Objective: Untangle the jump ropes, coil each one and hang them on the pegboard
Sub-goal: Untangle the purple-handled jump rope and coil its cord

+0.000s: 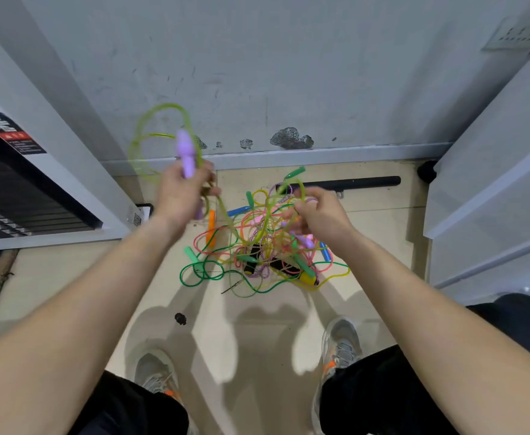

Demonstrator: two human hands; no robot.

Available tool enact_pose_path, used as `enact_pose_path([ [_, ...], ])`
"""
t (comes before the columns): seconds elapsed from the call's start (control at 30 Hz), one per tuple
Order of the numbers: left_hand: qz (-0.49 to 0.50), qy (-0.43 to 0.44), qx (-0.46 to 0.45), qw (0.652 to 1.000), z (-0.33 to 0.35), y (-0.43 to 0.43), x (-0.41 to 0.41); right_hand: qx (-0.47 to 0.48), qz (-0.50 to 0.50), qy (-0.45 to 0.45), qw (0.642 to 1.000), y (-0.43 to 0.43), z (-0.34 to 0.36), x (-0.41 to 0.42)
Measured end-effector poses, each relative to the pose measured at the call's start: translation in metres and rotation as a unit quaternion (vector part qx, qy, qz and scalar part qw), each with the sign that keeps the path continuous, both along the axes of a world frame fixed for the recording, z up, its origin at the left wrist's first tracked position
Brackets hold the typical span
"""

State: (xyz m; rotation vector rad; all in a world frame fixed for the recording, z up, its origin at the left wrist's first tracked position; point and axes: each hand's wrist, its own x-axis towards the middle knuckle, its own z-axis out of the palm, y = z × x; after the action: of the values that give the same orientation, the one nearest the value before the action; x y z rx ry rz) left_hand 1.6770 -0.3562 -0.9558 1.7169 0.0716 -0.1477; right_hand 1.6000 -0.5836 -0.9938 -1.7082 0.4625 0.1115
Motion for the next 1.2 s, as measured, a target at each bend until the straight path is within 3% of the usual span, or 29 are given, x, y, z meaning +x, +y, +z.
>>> enact_pose_path([
  [0.1,-0.124,0.043,0.008,0.991,-0.014,-0.03,-0.032,0.128,-0.05,-0.08,0.987,0.023,0.05,0.011],
  [0.3,-0.211,0.195,-0.247,0.925,0.012,-0.058,-0.072,0.256,-0.138,-0.084,0.953,0.023,0.078,0.021],
  [0.37,-0.215,0.259,-0.292,0.896,0.016,-0.054,-0.071,0.238,-0.171,-0.091,0.952,0.015,0.074,0.021],
  [0.47,-0.215,0.286,-0.275,0.892,0.014,-0.04,-0.055,0.18,-0.22,-0.089,0.955,-0.004,0.06,0.02],
  [0.6,-0.181,0.25,-0.328,0.893,0.026,-0.034,-0.037,-0.017,-0.233,0.004,0.972,-0.018,0.016,0.008],
  [0.67,-0.156,0.252,-0.375,0.878,0.034,-0.035,-0.029,-0.068,-0.148,0.051,0.985,-0.014,-0.007,-0.002],
  [0.73,-0.135,0.269,-0.415,0.859,0.044,-0.037,-0.024,-0.116,0.045,0.082,0.989,-0.002,-0.029,-0.013],
  [0.83,-0.128,0.261,-0.452,0.843,0.059,-0.045,-0.02,-0.252,0.298,0.112,0.914,0.031,-0.057,-0.022],
  [0.9,-0.134,0.265,-0.472,0.83,0.065,-0.046,-0.015,-0.278,0.326,0.1,0.898,0.051,-0.073,-0.027],
  [1.0,-0.139,0.271,-0.513,0.802,0.07,-0.039,-0.008,-0.234,0.176,0.093,0.952,0.061,-0.086,-0.032],
  [1.13,-0.119,0.281,-0.541,0.784,0.077,-0.038,-0.01,-0.26,-0.069,0.153,0.951,0.051,-0.086,-0.02],
  [1.2,-0.111,0.272,-0.539,0.789,0.082,-0.042,-0.016,-0.232,-0.12,0.163,0.952,0.045,-0.086,-0.007],
])
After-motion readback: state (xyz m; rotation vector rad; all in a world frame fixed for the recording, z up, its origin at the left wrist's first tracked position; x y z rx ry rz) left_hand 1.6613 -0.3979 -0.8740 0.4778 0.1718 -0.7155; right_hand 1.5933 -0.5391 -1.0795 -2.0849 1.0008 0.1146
